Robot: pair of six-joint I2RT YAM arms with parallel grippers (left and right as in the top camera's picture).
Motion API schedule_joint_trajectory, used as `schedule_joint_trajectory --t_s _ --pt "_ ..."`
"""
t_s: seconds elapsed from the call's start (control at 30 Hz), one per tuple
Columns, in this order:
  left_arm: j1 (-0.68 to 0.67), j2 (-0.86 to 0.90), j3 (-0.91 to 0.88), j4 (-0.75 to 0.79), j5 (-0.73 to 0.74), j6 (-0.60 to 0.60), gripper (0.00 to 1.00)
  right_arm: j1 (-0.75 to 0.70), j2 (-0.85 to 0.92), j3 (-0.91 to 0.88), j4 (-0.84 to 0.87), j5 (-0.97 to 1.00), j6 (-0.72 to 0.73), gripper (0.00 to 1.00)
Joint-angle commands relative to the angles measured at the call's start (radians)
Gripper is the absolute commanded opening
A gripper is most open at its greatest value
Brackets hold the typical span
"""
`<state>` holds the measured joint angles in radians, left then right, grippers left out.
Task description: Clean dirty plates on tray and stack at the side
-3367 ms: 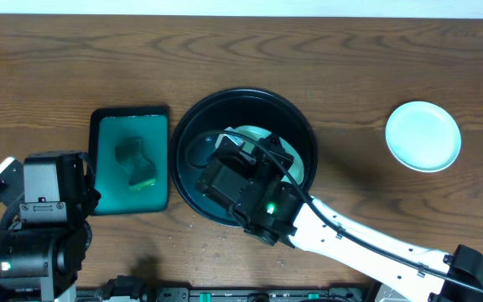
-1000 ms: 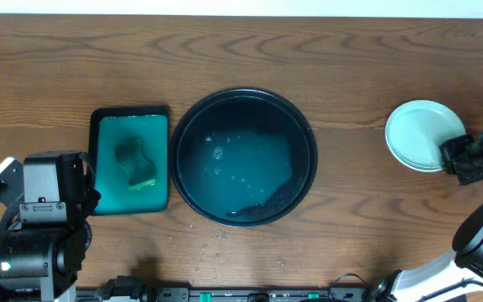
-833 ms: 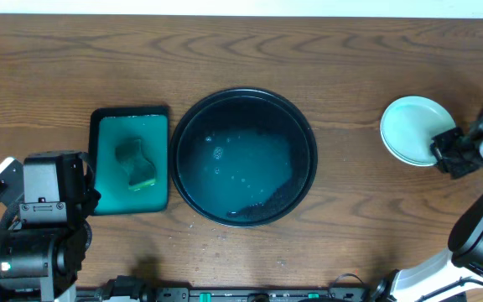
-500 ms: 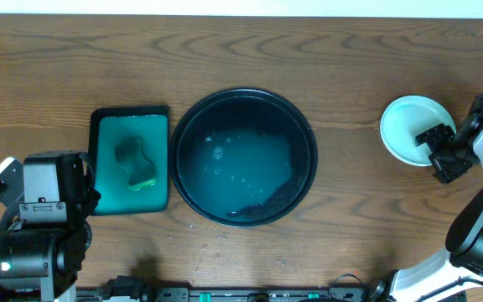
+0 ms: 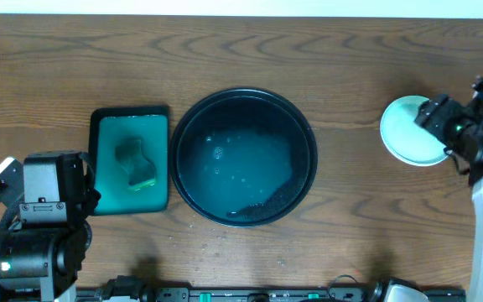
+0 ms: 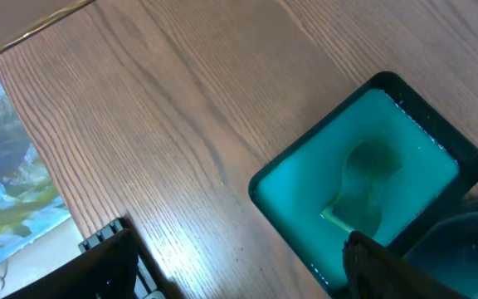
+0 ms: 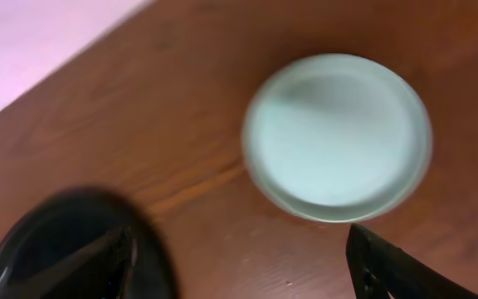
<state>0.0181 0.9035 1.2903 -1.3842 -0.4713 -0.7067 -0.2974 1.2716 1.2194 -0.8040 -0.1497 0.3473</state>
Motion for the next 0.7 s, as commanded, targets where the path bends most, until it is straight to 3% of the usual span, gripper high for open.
schedule_joint_trajectory --t_s 0.0,0.1,0.13,0.17,0.4,0.67 --pt "0.005 0.005 0.0 -0.003 -0.019 -0.006 0.8 0.093 -0.129 0.01 -0.041 -0.098 -0.159 0.79" --pt "0.005 0.005 0.0 -0.003 -0.019 -0.006 0.8 0.16 -0.214 0.01 -0.077 -0.103 -0.158 0.8" --pt "0.005 0.006 0.0 -0.003 -0.019 -0.006 0.8 0.185 -0.245 0.01 -0.092 -0.105 -0.148 0.93" --pt "0.005 0.006 0.0 -0.003 -0.019 -0.006 0.8 0.21 -0.275 0.01 -0.11 -0.116 -0.13 0.99" --pt "0.005 0.005 0.0 -0.003 -0.019 -0.006 0.8 0.299 -0.426 0.01 -0.24 -0.146 0.048 0.99" --pt "0.005 0.006 0.0 -0.003 -0.019 -0.006 0.8 0.299 -0.478 0.01 -0.42 -0.146 0.052 0.99"
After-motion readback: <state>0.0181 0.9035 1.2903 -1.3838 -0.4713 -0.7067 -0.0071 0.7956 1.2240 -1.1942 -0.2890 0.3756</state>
